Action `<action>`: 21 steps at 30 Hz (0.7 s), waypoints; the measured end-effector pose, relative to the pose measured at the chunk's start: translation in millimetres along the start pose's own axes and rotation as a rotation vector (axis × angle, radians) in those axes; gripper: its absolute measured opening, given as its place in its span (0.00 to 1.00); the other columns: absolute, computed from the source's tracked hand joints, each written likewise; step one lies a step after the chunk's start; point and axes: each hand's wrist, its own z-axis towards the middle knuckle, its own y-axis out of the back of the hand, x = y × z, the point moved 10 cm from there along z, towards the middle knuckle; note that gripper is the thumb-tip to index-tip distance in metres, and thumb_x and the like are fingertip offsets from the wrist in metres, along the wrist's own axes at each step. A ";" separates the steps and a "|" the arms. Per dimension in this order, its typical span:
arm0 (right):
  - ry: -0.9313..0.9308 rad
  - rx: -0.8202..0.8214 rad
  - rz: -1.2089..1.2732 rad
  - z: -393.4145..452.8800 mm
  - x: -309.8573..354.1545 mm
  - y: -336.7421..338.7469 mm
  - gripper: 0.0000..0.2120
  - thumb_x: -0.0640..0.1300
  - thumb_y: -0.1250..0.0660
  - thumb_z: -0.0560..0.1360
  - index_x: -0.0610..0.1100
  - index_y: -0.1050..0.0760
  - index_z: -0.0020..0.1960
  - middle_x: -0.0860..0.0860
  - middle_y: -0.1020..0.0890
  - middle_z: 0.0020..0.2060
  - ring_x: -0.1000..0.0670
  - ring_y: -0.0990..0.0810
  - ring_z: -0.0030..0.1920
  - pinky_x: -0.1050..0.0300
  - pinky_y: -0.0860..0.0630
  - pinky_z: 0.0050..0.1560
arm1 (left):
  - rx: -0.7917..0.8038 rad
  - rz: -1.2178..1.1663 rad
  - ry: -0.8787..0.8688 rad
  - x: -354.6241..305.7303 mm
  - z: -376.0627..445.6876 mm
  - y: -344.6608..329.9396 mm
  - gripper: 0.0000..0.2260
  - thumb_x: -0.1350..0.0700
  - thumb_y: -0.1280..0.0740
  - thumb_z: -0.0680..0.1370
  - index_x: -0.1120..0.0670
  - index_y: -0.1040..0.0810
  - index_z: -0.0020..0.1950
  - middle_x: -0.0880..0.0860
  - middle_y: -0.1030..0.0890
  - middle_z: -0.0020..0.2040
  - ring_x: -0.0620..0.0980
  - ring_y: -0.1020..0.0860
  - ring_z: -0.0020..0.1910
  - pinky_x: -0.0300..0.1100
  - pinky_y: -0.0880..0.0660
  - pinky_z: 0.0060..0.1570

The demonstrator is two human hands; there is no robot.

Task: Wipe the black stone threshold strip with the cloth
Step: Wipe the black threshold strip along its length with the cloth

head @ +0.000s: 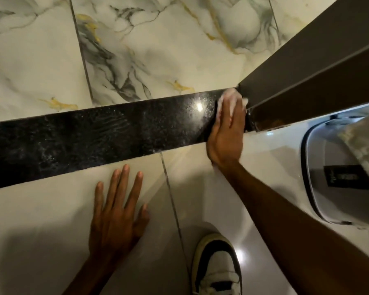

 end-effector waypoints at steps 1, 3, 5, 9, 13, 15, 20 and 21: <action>-0.043 0.003 0.041 12.3 12.6 -10.2 0.31 0.48 0.43 0.89 0.46 0.49 0.89 0.42 0.46 0.89 0.41 0.46 0.88 0.35 0.32 0.84 | -0.005 0.001 -0.001 0.1 -0.4 -0.8 0.33 0.42 0.46 0.85 0.50 0.47 0.90 0.58 0.47 0.90 0.59 0.48 0.89 0.63 0.56 0.87; 0.076 0.068 0.088 12.2 54.2 -35.8 0.32 0.51 0.43 0.89 0.48 0.49 0.89 0.45 0.47 0.89 0.41 0.44 0.88 0.36 0.27 0.80 | -0.017 0.000 -0.004 -1.8 -0.7 -2.4 0.33 0.42 0.46 0.85 0.50 0.47 0.90 0.57 0.47 0.90 0.58 0.48 0.89 0.63 0.55 0.87; 0.400 0.164 0.018 -30.0 94.2 -52.4 0.30 0.48 0.46 0.89 0.45 0.48 0.89 0.42 0.50 0.89 0.38 0.49 0.89 0.34 0.35 0.85 | -0.025 -0.002 0.006 -1.6 -0.3 -0.9 0.33 0.43 0.45 0.85 0.51 0.45 0.89 0.58 0.46 0.90 0.58 0.47 0.89 0.63 0.53 0.87; 0.401 0.210 -0.102 -108.5 50.6 -29.4 0.29 0.45 0.44 0.89 0.45 0.44 0.88 0.42 0.45 0.88 0.42 0.48 0.90 0.41 0.38 0.88 | -0.021 -0.031 0.027 -2.0 0.8 9.7 0.32 0.44 0.45 0.85 0.56 0.37 0.87 0.60 0.41 0.89 0.60 0.42 0.88 0.65 0.48 0.86; 0.211 0.132 -0.282 -86.8 24.0 -12.9 0.27 0.45 0.52 0.91 0.39 0.49 0.88 0.36 0.49 0.88 0.37 0.52 0.89 0.39 0.46 0.90 | -0.040 -0.039 0.030 -1.4 3.3 15.8 0.31 0.44 0.44 0.85 0.58 0.36 0.86 0.61 0.39 0.88 0.62 0.39 0.87 0.64 0.47 0.86; 0.024 0.016 -0.152 -53.5 37.2 -14.2 0.30 0.46 0.46 0.90 0.38 0.50 0.88 0.36 0.49 0.88 0.36 0.50 0.89 0.39 0.44 0.89 | -0.064 -0.044 0.034 0.7 1.8 14.6 0.32 0.44 0.44 0.85 0.57 0.37 0.87 0.61 0.39 0.88 0.62 0.41 0.87 0.63 0.47 0.87; 0.330 0.145 -0.078 -41.8 135.3 -72.7 0.31 0.54 0.48 0.89 0.46 0.51 0.89 0.42 0.49 0.89 0.41 0.48 0.89 0.41 0.43 0.89 | -0.093 -0.012 0.078 12.4 -9.7 6.3 0.32 0.42 0.45 0.86 0.56 0.40 0.88 0.60 0.41 0.89 0.60 0.43 0.88 0.62 0.48 0.87; 0.483 0.204 -0.100 -62.6 145.1 -79.0 0.30 0.53 0.50 0.90 0.46 0.51 0.89 0.42 0.50 0.89 0.41 0.51 0.90 0.41 0.45 0.90 | -0.083 -0.009 0.087 14.9 -14.4 5.9 0.32 0.42 0.45 0.86 0.55 0.41 0.88 0.60 0.42 0.89 0.60 0.44 0.89 0.61 0.49 0.87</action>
